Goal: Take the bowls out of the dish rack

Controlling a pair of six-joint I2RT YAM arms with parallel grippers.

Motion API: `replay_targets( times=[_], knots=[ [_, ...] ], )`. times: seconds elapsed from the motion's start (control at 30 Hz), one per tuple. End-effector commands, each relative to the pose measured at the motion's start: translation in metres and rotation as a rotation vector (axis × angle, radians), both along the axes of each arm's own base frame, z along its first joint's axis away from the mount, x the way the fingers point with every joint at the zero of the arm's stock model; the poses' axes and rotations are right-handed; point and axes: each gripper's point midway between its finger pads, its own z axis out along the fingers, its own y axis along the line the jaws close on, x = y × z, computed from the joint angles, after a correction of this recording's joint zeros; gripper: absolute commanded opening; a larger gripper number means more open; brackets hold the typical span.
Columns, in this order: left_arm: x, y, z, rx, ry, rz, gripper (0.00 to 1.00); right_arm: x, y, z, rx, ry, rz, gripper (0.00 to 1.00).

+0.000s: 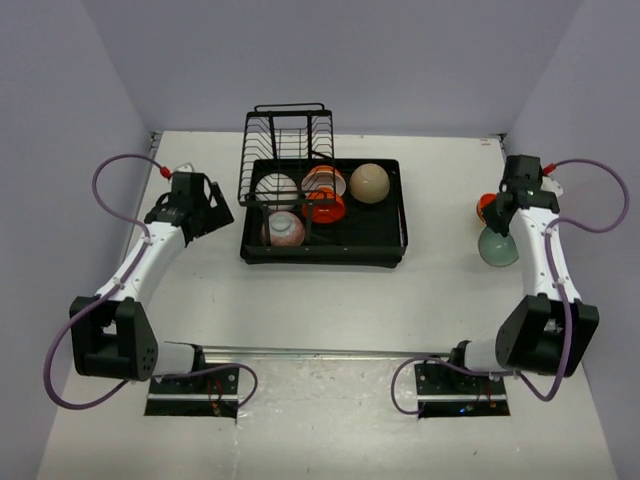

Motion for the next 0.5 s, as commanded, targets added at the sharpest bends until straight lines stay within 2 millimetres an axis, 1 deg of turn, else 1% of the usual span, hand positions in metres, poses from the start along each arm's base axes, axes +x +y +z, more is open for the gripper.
replay_targets(
  times=[0.0, 0.1, 0.17, 0.2, 0.23, 0.33, 0.37, 0.43, 0.47],
  knots=[
    [0.014, -0.008, 0.012, -0.021, -0.040, -0.035, 0.96, -0.014, -0.023, -0.008, -0.076, 0.093, -0.025, 0.00],
    [0.015, -0.008, 0.006, -0.019, -0.025, -0.036, 0.96, -0.016, -0.042, -0.018, -0.094, 0.143, -0.060, 0.00],
    [0.015, -0.007, 0.002, -0.012, -0.013, -0.033, 0.96, -0.011, -0.050, -0.031, -0.088, 0.192, -0.064, 0.00],
    [0.015, -0.007, 0.001, -0.011, -0.010, -0.032, 0.96, -0.010, -0.057, -0.032, -0.098, 0.204, -0.077, 0.00],
    [0.016, -0.007, 0.000, -0.011, -0.008, -0.032, 0.96, -0.009, -0.061, -0.044, -0.104, 0.247, -0.074, 0.00],
    [0.018, -0.007, 0.000, -0.011, -0.008, -0.032, 0.96, -0.004, -0.070, -0.055, -0.120, 0.289, -0.071, 0.00],
    [0.019, -0.007, 0.002, -0.011, -0.013, -0.032, 0.96, 0.001, -0.073, -0.062, -0.125, 0.294, -0.068, 0.00],
    [0.020, -0.006, 0.001, -0.007, -0.010, -0.029, 0.96, 0.003, -0.074, -0.068, -0.126, 0.308, -0.058, 0.00],
    [0.021, -0.006, 0.002, -0.005, -0.010, -0.030, 0.96, 0.005, -0.076, -0.075, -0.125, 0.324, -0.053, 0.00]
  ],
)
